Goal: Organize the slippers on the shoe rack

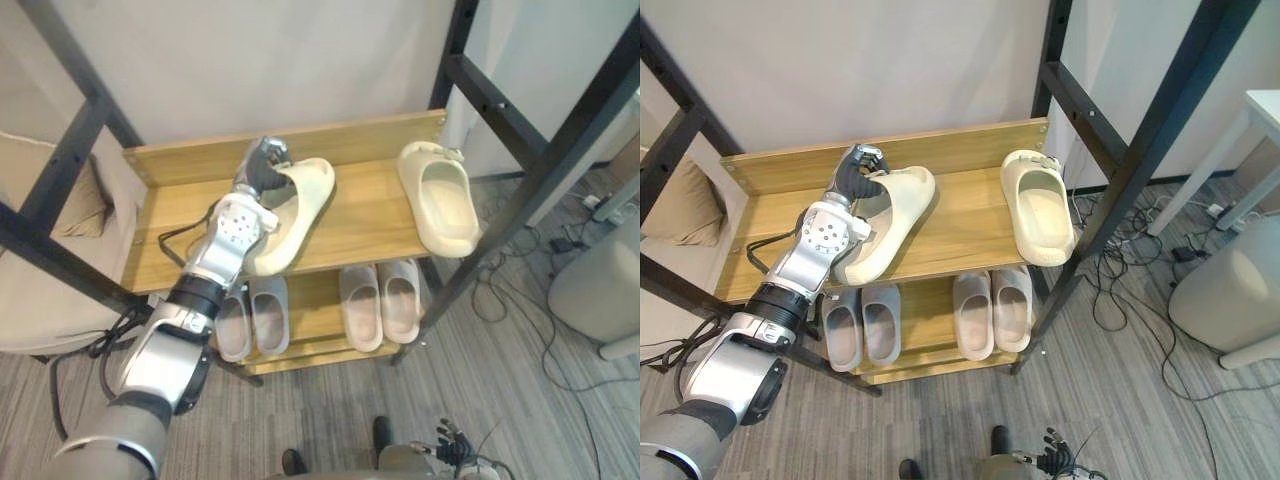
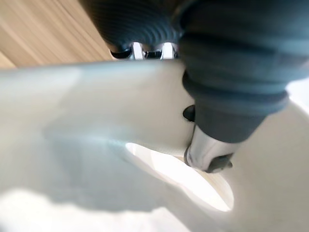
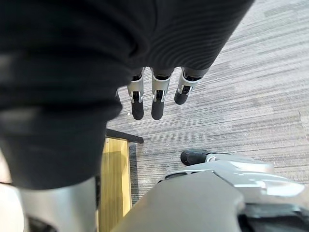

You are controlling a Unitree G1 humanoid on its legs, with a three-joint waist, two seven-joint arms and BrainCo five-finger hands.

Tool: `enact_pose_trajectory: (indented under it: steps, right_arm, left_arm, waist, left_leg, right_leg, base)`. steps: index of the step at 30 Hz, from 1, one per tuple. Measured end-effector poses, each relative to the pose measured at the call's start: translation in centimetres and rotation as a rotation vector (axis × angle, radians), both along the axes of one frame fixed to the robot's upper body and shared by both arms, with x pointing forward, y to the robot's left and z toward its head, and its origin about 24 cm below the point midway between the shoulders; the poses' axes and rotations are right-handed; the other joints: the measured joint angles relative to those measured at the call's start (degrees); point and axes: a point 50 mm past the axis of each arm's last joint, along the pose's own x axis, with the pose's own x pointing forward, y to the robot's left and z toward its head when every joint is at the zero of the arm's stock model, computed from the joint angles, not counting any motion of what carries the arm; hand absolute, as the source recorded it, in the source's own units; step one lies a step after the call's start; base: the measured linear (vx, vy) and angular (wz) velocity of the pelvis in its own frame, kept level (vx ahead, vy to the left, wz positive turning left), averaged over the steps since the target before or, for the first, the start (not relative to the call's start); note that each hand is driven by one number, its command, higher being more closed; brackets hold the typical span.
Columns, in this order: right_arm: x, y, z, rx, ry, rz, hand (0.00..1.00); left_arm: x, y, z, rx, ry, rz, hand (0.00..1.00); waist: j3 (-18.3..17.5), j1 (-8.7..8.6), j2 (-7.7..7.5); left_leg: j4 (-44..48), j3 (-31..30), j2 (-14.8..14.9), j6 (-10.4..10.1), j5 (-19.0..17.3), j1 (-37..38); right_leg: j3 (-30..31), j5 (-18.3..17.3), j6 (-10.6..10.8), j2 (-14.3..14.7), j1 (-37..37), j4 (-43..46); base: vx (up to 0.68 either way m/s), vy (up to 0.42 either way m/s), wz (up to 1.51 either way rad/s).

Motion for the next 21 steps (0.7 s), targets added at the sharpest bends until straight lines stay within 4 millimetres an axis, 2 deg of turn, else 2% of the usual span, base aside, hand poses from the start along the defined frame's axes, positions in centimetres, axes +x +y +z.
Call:
enact_pose_trajectory:
  steps: [1, 7, 9, 10, 21]
  right_arm:
    - [0.0, -0.1, 0.0, 0.004, -0.006, -0.017, 0.0]
    - [0.3, -0.5, 0.4, -0.002, -0.033, -0.049, 0.0]
    - [0.4, -0.7, 0.4, -0.006, -0.036, -0.053, 0.0]
    - [0.4, -0.7, 0.4, -0.007, -0.038, -0.052, 0.0]
    - [0.5, -0.7, 0.5, -0.006, -0.052, -0.058, 0.0]
  left_arm:
    - [0.2, -0.2, 0.9, 0.001, -0.018, -0.003, 1.0]
    - [0.7, -0.6, 3.2, -0.004, -0.066, -0.008, 1.0]
    - [0.7, -0.6, 3.3, -0.015, -0.071, -0.014, 1.0]
    - [0.7, -0.6, 3.3, -0.016, -0.073, -0.014, 0.0]
    - [0.7, -0.8, 3.5, -0.046, -0.086, -0.004, 0.0]
  waist:
    - [0.22, -0.64, 0.36]
    - [2.09, -1.37, 1.41]
    - [2.31, -1.35, 1.74]
    - [2.35, -1.34, 1.81]
    - [2.78, -1.45, 1.81]
  left_leg:
    - [0.01, 0.22, 0.03, 0.0, 0.01, -0.73]
    - [0.02, 1.33, 0.43, -0.01, 0.0, -1.34]
    - [0.02, 1.34, 0.52, -0.02, 0.0, -1.51]
    - [0.02, 1.34, 0.52, -0.02, 0.0, -1.61]
    - [0.01, 1.37, 0.47, -0.08, -0.03, -1.73]
  right_leg:
    - [0.13, 0.51, 0.21, 0.07, -0.59, 0.01]
    - [1.23, 0.94, 0.03, 0.67, -1.78, 0.03]
    - [1.22, 0.93, 0.0, 0.73, -1.97, 0.02]
    - [1.23, 0.94, -0.01, 0.72, -2.14, 0.02]
    - [1.24, 0.89, -0.06, 0.65, -2.56, 0.02]
  base:
    - [0.0, -0.029, -0.09]
    - [-0.01, -0.034, -0.11]
    - [-0.03, -0.033, 0.0]
    - [-0.03, -0.031, 0.0]
    - [-0.02, -0.007, -0.01]
